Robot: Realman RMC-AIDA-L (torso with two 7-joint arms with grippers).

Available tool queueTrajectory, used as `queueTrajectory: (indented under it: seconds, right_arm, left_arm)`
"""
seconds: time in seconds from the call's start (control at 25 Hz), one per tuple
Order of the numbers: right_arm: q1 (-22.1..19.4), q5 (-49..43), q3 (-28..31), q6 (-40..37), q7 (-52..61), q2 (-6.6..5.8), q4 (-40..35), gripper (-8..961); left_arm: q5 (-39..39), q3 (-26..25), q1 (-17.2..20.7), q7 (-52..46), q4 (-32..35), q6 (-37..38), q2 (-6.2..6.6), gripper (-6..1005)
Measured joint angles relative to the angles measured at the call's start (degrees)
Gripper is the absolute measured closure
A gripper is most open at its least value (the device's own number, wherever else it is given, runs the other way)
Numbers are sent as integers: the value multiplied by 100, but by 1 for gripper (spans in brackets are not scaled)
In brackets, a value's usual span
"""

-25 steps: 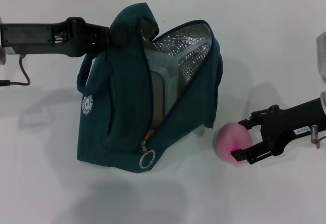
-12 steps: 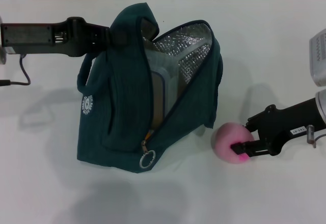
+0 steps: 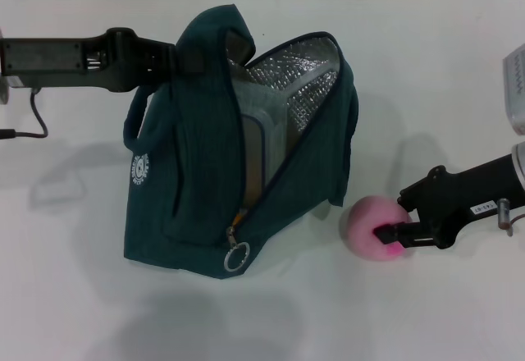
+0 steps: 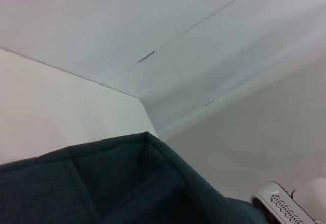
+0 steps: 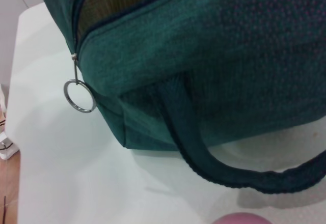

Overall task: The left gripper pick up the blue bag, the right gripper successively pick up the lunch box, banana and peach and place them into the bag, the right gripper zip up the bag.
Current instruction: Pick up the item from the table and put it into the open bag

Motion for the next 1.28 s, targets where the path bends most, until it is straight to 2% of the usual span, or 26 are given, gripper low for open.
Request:
queueTrajectory:
  seconds: [0.16,0.36,0.6,0.8,1.0,1.12,1.2,1.28]
  right_arm:
    - [7,4,176,-259,-40,-5,-44,636]
    - [15,13,808,-868,-197,-5,-148,669]
    - [133,35,1416,-1807,-393,-14,-156,718]
    - [202,382,1739,-2501,-439,-69,-152,759]
    - [226,1137,2423,-2607,-458,-160,177,797]
    - [262,1715,2622,-2547,-535,-203,465,825]
    - [309,1962,2632,-2411,-663,-171,618,838]
    - [365,2055,2618,-2229,-772,-81,697,845]
  left_arm:
    - [-7,-4,12,1,0,0,1,947]
    - [-7,-9,-1,6,0,0,2,947]
    - [-9,-9,-12,8,0,0,1,946]
    - [-22,-4,0,9,0,0,-5,945]
    - [-41,-13,20,9,0,0,-8,945]
    - [-43,-10,36,9,0,0,-20,945]
    - [-43,-4,39,9,0,0,-34,944]
    - [-43,-2,40,9,0,0,-45,944]
